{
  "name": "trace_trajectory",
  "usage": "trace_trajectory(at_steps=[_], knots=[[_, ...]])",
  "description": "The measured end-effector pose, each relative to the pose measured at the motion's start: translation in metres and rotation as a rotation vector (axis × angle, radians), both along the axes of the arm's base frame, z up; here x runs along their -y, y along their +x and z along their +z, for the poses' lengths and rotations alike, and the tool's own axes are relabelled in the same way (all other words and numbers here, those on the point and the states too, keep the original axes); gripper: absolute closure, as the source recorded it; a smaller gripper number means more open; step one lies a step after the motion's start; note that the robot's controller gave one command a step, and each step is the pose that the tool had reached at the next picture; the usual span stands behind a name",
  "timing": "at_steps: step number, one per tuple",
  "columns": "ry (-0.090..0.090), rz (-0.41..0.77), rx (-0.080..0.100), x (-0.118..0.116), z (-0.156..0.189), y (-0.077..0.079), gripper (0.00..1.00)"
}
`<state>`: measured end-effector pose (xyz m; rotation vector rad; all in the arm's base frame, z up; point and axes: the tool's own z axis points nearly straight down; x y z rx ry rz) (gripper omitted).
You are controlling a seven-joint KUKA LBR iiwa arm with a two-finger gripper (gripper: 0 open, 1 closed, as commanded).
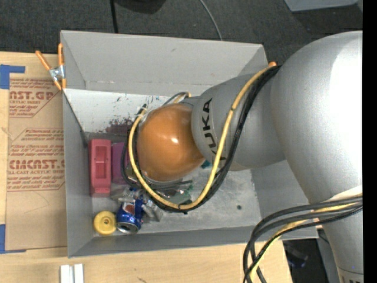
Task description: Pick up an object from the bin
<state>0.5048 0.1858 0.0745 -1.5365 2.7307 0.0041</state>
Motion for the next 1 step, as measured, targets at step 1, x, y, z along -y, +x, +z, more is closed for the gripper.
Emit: trace_trajectory(at_steps=[1], knots=[[0.0,0.0,-0.001,0.0001,0.0026,-0.0007,1.0]])
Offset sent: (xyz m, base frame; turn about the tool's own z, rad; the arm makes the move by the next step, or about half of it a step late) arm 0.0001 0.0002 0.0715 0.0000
